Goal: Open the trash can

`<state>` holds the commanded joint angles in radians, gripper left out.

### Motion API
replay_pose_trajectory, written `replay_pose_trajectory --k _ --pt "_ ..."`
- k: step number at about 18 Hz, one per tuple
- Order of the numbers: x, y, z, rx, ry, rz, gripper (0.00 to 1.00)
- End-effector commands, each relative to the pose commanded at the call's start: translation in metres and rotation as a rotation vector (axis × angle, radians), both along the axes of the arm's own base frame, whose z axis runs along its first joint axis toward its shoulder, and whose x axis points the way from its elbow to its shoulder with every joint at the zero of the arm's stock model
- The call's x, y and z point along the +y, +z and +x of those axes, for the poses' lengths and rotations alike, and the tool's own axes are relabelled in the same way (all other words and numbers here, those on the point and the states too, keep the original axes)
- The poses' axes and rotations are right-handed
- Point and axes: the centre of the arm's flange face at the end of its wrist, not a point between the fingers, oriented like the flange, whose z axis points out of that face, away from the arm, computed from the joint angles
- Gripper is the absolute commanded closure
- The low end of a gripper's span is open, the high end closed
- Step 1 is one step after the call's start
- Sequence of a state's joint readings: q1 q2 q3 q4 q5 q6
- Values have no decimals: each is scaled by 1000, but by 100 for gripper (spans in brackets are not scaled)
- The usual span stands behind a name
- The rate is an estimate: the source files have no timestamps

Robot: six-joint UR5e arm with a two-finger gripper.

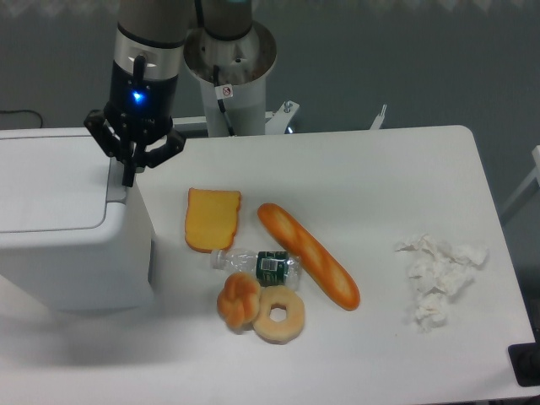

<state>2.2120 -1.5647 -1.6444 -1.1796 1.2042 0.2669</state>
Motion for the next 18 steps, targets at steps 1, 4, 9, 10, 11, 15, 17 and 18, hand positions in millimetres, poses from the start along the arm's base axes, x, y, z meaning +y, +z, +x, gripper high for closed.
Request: replay_pose_trajectory --k 1,4,9,10,11,15,17,18 --pt "0 0 0 -1 1 0 97" --pt "0 -2 0 -2 0 -2 97" --pt "1 -2 -1 -2 0 -5 97" --pt "1 -2 -1 -2 0 -5 97" --pt "2 -5 -2 -4 0 -8 97" --pt "1 -2 -1 -1 0 -3 97" --pt "1 -2 -1 0 -1 -3 96" --pt "0 -1 0 2 -2 -2 95"
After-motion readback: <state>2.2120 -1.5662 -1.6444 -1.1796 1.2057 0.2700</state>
